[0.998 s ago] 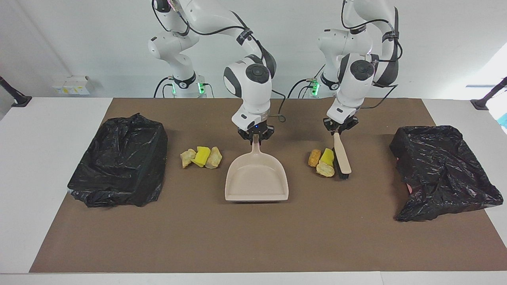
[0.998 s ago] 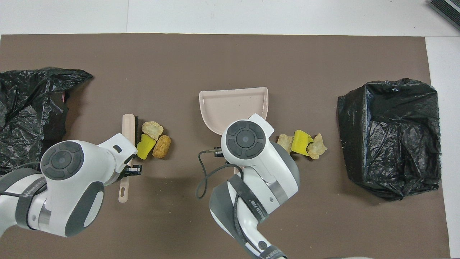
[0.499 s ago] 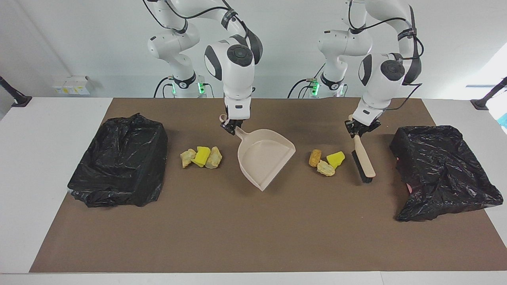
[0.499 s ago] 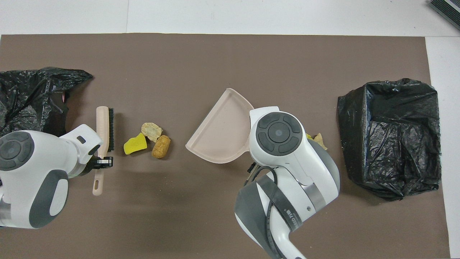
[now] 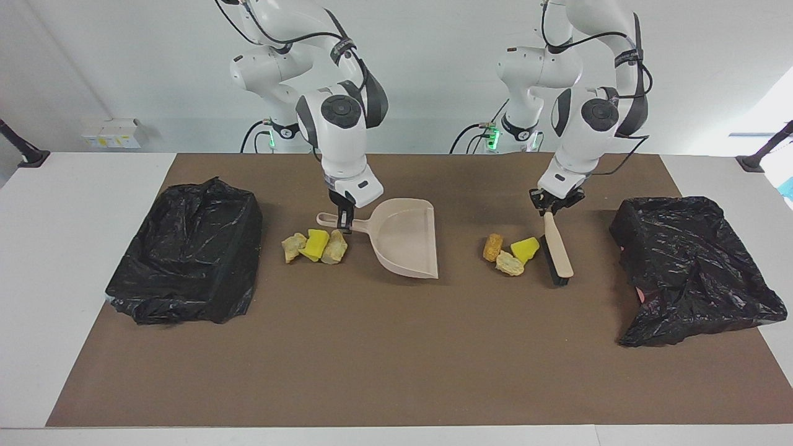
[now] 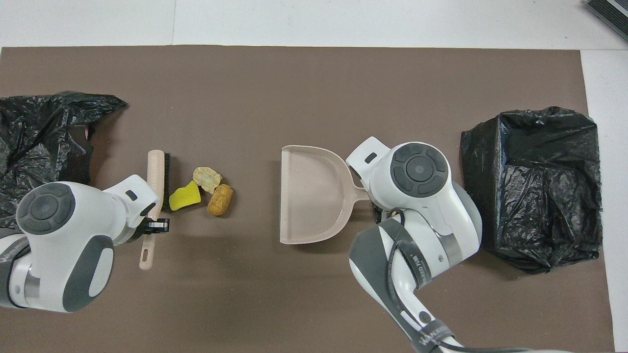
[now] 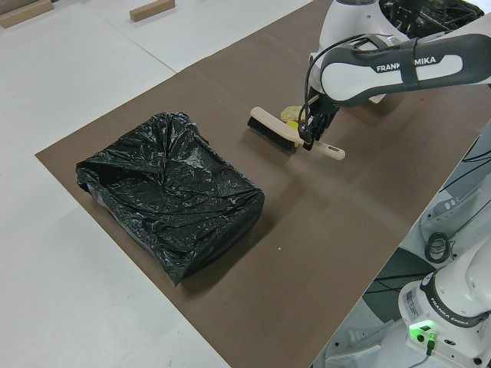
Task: Sweep and dump trash in bin
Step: 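Set the dustpan beside the debris while the left gripper positions the brush, then sweep the debris into the dustpan with the brush in the left gripper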
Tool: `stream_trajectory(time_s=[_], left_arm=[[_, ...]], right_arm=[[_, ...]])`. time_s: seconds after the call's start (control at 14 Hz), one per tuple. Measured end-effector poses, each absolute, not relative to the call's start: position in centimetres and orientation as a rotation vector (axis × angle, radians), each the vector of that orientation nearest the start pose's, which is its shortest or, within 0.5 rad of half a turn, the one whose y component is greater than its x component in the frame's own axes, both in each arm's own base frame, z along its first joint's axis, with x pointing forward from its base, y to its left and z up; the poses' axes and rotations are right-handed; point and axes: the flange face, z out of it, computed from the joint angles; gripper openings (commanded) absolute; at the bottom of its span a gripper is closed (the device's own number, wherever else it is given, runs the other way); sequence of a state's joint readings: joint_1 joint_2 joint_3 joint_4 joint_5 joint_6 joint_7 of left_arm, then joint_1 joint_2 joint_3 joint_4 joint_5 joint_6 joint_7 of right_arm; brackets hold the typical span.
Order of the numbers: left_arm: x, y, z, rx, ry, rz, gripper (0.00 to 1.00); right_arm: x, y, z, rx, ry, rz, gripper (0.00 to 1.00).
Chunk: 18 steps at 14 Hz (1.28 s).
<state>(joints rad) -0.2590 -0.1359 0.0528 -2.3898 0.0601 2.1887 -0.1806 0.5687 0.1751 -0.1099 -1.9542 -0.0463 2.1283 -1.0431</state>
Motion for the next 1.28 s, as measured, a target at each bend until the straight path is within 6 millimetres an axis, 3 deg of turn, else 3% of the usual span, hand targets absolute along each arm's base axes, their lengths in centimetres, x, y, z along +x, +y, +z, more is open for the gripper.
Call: stream_trajectory(time_s=[0.29,0.71,1.0,1.28], left_arm=[[45.8,-12.7,35.0,-3.084,0.029,0.080,0.00],[44.6,-17.0,35.0,-3.086,0.033,0.048,0.00],[44.5,-18.5,34.7,-3.094,0.083,0.014,0.00],[42.7,-22.4,34.7,-3.081,0.292,0.011,0.00]], right_arm=[[53.0,29.5,34.3,-2.246,-2.288,0.015,0.00],[52.9,29.8,34.5,-2.268,-2.267,0.007,0.00],[51.3,32.2,34.5,-2.363,-2.167,0.008,0.00],[51.3,32.2,34.5,-2.370,-2.160,0.009,0.00]])
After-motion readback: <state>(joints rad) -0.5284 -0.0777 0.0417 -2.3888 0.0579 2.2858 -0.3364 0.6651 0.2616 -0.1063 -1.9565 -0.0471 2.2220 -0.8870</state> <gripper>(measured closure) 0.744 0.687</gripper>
